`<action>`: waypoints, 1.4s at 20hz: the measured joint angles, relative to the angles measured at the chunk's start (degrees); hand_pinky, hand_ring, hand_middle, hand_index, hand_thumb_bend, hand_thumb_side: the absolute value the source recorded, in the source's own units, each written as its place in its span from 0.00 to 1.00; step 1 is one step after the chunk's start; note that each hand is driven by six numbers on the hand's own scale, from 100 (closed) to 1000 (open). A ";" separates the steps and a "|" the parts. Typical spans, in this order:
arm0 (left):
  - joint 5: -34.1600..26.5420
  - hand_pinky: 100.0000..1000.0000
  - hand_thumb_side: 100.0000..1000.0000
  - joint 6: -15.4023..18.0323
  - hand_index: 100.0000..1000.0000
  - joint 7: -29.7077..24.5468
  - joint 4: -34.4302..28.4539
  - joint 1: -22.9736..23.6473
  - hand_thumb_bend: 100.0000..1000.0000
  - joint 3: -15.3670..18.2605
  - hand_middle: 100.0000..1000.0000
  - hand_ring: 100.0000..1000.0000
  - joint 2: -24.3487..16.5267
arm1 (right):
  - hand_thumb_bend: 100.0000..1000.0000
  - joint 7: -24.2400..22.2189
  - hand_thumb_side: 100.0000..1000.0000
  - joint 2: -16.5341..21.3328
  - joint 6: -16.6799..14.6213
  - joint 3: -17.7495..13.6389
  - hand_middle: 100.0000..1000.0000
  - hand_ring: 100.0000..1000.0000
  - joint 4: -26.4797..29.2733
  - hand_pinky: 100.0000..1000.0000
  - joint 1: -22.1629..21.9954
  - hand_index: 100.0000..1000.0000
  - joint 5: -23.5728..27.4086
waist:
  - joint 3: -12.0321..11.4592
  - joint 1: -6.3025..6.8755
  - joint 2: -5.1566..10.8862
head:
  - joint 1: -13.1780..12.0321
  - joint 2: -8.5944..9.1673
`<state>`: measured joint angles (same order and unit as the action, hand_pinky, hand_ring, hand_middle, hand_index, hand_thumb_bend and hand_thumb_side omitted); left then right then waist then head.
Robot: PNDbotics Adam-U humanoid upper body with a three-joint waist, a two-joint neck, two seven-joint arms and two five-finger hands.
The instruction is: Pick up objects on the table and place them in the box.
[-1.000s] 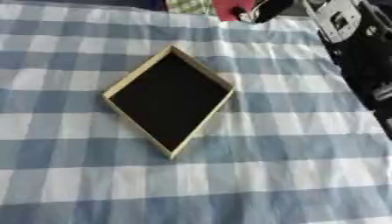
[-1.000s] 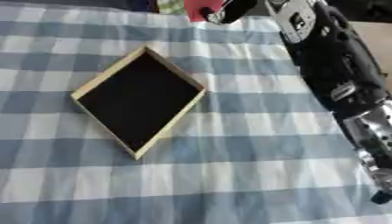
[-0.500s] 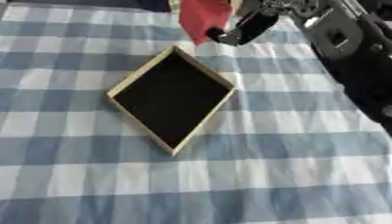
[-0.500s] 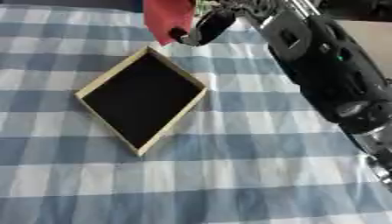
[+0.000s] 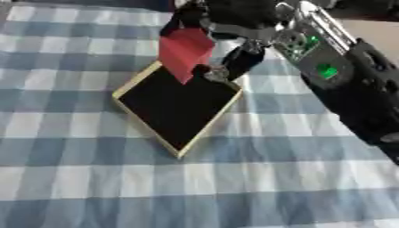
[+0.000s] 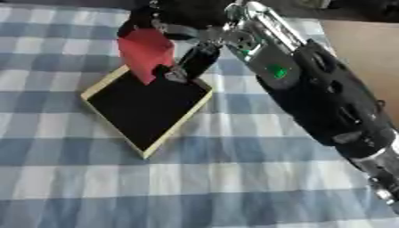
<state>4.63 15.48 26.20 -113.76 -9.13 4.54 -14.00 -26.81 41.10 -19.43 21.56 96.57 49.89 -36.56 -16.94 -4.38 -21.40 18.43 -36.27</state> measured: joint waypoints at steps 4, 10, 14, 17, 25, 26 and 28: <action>0.00 0.65 0.72 -0.01 0.57 -0.03 0.00 -0.02 0.00 -0.02 0.55 0.70 0.01 | 0.18 0.44 0.00 -1.63 -0.84 0.66 0.35 0.43 -0.84 0.44 -0.91 0.58 -2.30 | -0.32 -0.11 -0.01 | -0.09 0.01; 0.00 0.65 0.73 -0.10 0.57 -0.18 0.00 -0.12 0.00 -0.03 0.55 0.69 0.07 | 0.14 1.63 0.00 -3.78 -2.68 1.49 0.35 0.43 -3.94 0.44 -1.93 0.58 -5.90 | -0.75 -0.34 -0.55 | -0.08 0.03; 0.00 0.65 0.72 -0.11 0.57 -0.28 0.00 -0.45 0.00 -0.06 0.55 0.69 0.52 | 0.14 2.26 0.00 -5.45 -3.60 1.83 0.39 0.46 -5.49 0.51 -2.61 0.62 -7.02 | -1.08 -0.34 -0.94 | -0.05 0.06; -0.01 0.65 0.73 -0.12 0.57 -0.35 0.00 -0.46 0.00 -0.06 0.55 0.69 0.53 | 0.15 2.26 0.00 -6.10 -4.52 2.14 0.41 0.49 -6.05 0.57 -2.61 0.64 -7.64 | -1.10 -0.36 -1.16 | -0.05 0.07; -0.01 0.65 0.73 -0.29 0.56 -0.54 0.00 -0.48 0.00 -0.32 0.55 0.69 0.87 | 0.22 1.93 0.00 -6.58 -6.99 2.06 0.76 0.82 -6.89 0.80 -2.62 0.80 -9.78 | -1.10 -0.38 -1.42 | 0.06 0.08; -0.01 0.65 0.73 -0.30 0.56 -0.54 0.00 -0.48 0.00 -0.37 0.55 0.69 0.99 | 0.25 1.73 0.00 -6.59 -7.19 2.01 0.80 0.89 -6.87 0.85 -2.62 0.83 -10.02 | -1.10 -0.38 -1.43 | 0.06 0.08; -0.01 0.65 0.73 -0.30 0.56 -0.55 0.00 -0.48 0.00 -0.37 0.55 0.69 0.99 | 0.32 1.26 0.00 -6.61 -7.46 1.74 0.87 0.96 -6.80 0.91 -2.62 0.86 -10.49 | -1.10 -0.38 -1.44 | 0.06 0.09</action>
<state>4.62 15.18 25.65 -113.76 -9.61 4.17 -13.01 -25.56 34.49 -26.89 23.29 89.77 47.28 -47.05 -18.04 -4.77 -22.84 18.49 -36.18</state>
